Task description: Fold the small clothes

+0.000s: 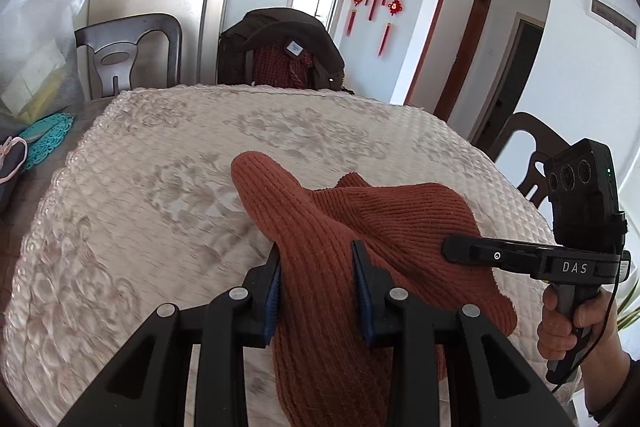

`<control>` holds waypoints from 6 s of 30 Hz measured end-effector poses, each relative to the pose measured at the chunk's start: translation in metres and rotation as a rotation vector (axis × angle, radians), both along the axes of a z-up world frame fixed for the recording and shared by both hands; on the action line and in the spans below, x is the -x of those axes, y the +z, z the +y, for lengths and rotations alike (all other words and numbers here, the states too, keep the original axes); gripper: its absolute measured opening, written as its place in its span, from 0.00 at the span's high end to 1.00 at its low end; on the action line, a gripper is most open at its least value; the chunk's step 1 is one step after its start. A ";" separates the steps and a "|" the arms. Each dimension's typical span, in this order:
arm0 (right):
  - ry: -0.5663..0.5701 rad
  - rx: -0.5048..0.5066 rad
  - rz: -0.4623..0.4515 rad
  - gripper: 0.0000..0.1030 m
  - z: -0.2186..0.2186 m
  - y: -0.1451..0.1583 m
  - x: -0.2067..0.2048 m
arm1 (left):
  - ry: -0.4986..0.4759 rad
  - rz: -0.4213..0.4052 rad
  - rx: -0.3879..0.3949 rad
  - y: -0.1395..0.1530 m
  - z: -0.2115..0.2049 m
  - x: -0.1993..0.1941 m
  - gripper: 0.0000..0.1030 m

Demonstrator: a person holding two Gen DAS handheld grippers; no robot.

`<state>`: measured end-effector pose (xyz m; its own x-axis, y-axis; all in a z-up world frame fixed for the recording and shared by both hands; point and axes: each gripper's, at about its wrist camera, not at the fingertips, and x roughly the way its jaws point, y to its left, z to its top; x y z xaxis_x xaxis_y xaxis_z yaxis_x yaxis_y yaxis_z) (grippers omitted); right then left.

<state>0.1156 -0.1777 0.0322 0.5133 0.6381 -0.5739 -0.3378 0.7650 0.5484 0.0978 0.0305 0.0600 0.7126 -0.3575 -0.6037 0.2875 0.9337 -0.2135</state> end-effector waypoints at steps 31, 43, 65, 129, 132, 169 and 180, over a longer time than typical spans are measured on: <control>0.024 0.324 -0.083 0.73 0.018 -0.001 0.005 | 0.089 0.030 -0.023 -0.025 0.006 0.039 0.63; 0.110 0.424 -0.089 0.73 0.037 -0.026 0.034 | 0.147 0.028 -0.135 -0.036 -0.018 0.044 0.62; 0.059 0.517 -0.084 0.64 0.019 -0.023 0.072 | 0.207 0.104 -0.160 -0.043 -0.010 0.074 0.62; 0.061 0.589 -0.059 0.59 0.023 -0.034 0.075 | 0.194 0.180 -0.244 -0.065 -0.018 0.071 0.43; 0.061 0.589 -0.059 0.59 0.023 -0.034 0.075 | 0.198 0.180 -0.250 -0.064 -0.019 0.072 0.43; 0.062 0.589 -0.059 0.59 0.023 -0.034 0.075 | 0.199 0.180 -0.252 -0.065 -0.019 0.072 0.41; 0.061 0.589 -0.059 0.59 0.023 -0.034 0.075 | 0.199 0.180 -0.251 -0.065 -0.020 0.072 0.41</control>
